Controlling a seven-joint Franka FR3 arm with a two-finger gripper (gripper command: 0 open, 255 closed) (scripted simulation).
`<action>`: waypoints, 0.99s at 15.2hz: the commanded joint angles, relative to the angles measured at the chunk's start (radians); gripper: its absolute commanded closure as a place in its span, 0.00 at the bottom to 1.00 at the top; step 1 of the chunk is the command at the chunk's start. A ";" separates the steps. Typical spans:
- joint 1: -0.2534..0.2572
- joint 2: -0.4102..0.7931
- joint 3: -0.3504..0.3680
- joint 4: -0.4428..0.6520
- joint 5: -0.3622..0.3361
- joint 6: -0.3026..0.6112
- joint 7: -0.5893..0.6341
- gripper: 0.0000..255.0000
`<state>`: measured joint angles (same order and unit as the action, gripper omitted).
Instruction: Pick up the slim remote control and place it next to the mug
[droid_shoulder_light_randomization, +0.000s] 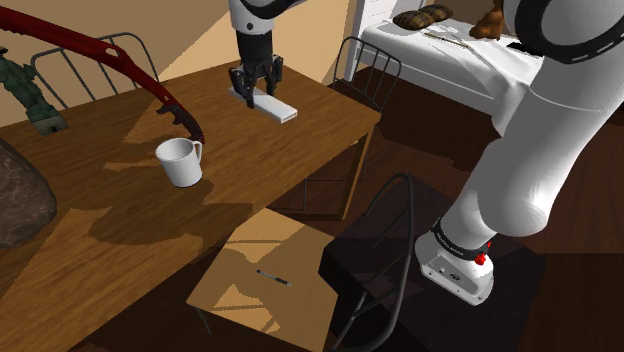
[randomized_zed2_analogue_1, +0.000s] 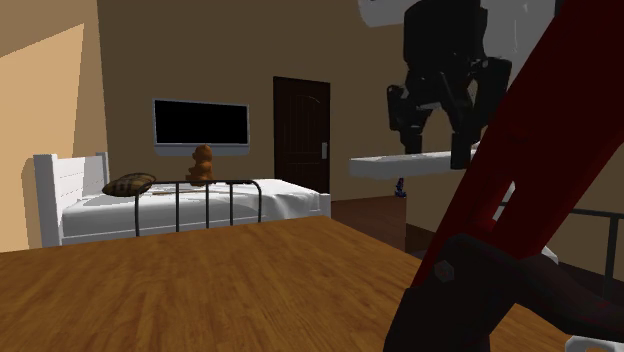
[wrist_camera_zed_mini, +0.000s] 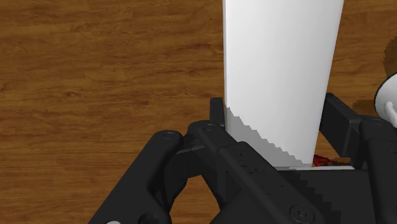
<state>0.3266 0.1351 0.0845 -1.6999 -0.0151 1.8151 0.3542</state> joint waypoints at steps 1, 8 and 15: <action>0.024 0.005 0.018 0.003 -0.002 0.003 0.044 1.00; 0.118 0.085 0.080 0.109 -0.021 -0.026 0.202 1.00; 0.225 0.216 0.129 0.291 -0.056 -0.081 0.352 1.00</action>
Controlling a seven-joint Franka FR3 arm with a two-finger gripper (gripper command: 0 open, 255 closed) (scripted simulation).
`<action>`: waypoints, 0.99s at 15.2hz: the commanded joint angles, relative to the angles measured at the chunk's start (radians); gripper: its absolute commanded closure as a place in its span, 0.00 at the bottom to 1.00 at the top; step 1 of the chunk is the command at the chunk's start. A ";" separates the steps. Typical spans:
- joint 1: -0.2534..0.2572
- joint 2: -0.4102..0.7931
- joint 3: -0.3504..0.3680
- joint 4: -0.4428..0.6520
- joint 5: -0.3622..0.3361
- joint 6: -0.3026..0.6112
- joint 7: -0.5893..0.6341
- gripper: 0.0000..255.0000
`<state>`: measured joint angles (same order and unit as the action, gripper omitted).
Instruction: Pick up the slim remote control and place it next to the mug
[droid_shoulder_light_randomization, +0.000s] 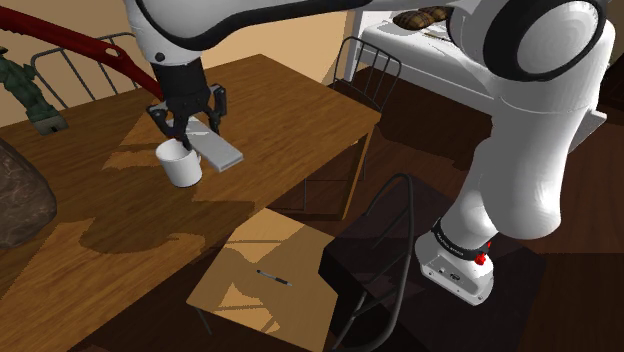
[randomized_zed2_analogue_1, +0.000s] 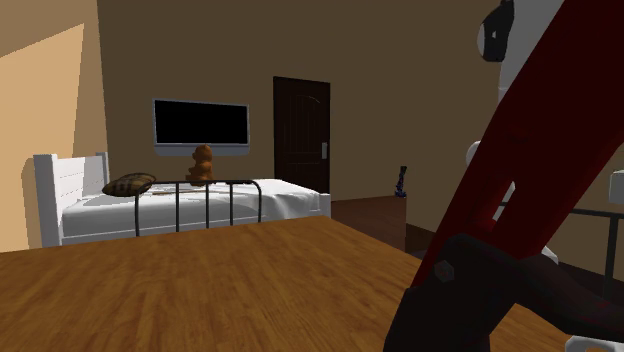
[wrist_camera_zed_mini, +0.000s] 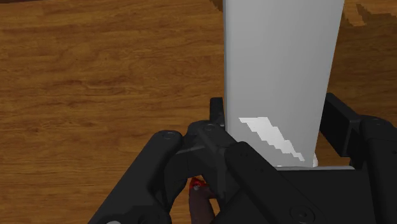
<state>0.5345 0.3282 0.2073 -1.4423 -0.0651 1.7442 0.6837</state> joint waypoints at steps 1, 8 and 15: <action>0.033 0.047 0.012 0.067 -0.012 -0.022 0.043 1.00; 0.047 0.070 0.015 0.021 -0.019 0.047 0.065 1.00; 0.045 0.081 0.012 -0.058 -0.022 0.136 0.068 1.00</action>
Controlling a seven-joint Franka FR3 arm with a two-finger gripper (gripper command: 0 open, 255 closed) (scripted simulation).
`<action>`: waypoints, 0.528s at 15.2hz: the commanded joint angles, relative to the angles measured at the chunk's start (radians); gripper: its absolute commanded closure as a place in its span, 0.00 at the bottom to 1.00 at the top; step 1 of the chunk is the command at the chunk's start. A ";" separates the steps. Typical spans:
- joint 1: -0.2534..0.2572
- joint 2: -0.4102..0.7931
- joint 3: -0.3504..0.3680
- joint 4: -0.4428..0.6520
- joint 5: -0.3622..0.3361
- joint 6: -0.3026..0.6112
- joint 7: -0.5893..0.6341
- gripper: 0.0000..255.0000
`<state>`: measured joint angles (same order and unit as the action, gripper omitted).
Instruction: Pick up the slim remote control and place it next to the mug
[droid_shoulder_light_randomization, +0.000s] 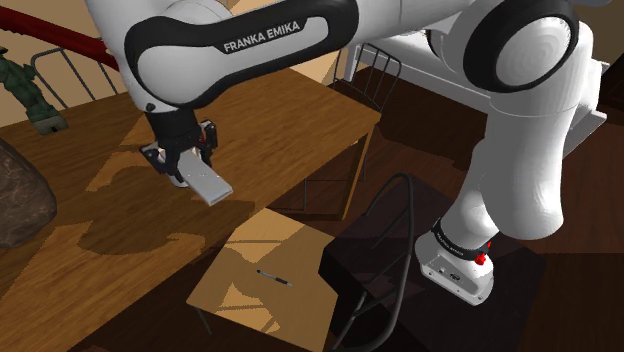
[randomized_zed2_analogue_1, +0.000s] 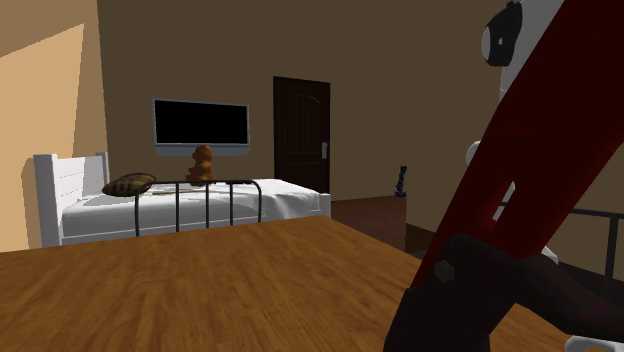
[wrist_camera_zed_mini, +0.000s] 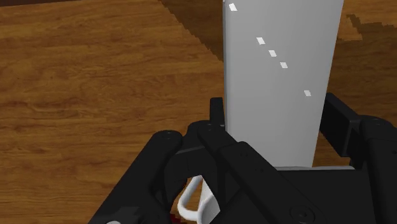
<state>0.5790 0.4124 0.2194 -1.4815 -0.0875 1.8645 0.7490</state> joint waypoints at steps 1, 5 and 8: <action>0.000 -0.001 0.000 -0.029 -0.001 0.028 0.003 1.00; 0.000 0.011 -0.002 -0.066 -0.004 0.077 0.005 1.00; 0.000 0.022 -0.003 -0.090 -0.007 0.112 0.007 1.00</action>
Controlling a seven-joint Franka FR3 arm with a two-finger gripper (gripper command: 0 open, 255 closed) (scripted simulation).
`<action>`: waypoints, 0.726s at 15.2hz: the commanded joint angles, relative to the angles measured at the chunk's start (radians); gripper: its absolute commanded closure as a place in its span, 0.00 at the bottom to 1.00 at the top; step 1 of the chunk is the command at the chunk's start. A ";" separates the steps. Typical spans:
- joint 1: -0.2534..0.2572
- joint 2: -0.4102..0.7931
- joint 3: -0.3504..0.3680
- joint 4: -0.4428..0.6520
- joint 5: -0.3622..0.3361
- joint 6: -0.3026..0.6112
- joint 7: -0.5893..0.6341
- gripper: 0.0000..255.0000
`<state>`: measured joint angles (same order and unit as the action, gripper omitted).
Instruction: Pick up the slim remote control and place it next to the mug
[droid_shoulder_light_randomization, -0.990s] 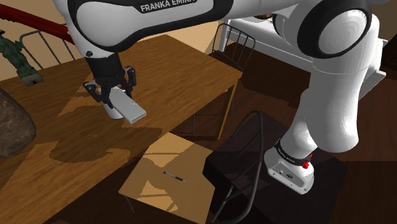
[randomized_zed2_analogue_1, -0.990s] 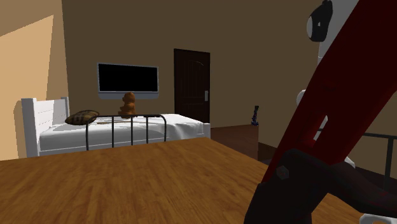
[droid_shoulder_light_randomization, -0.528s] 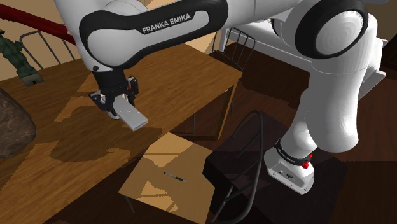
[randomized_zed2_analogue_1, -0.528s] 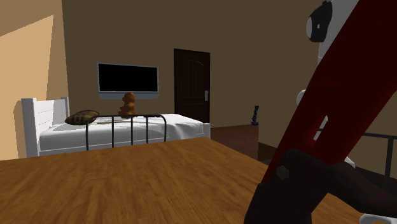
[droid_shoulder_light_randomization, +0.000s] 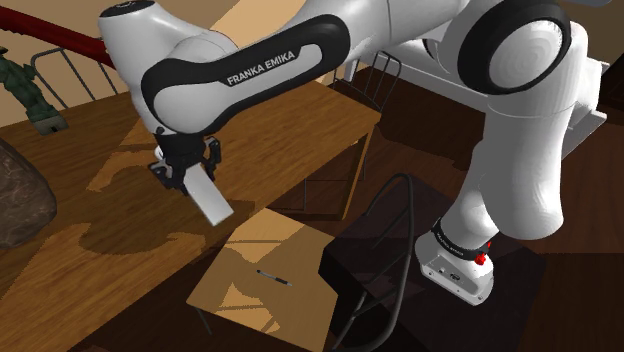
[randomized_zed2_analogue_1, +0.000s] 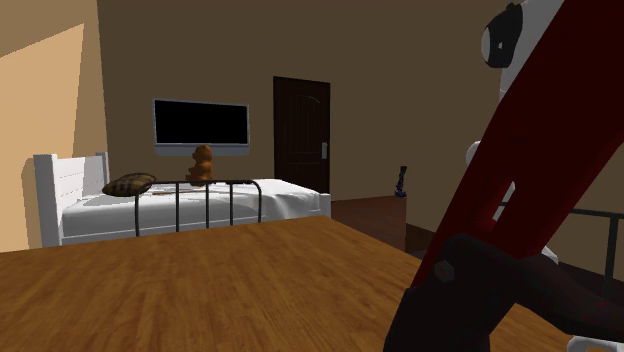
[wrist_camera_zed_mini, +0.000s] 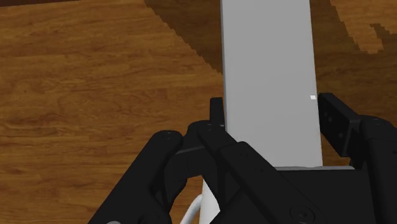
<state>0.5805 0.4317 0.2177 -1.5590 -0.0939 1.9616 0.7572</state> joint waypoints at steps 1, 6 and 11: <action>-0.002 0.006 -0.002 -0.020 -0.002 0.026 0.000 1.00; -0.001 0.029 -0.005 -0.055 -0.008 0.083 0.004 1.00; 0.000 0.048 -0.007 -0.075 -0.013 0.122 0.007 1.00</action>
<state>0.5809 0.4680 0.2107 -1.6087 -0.1095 2.0774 0.7648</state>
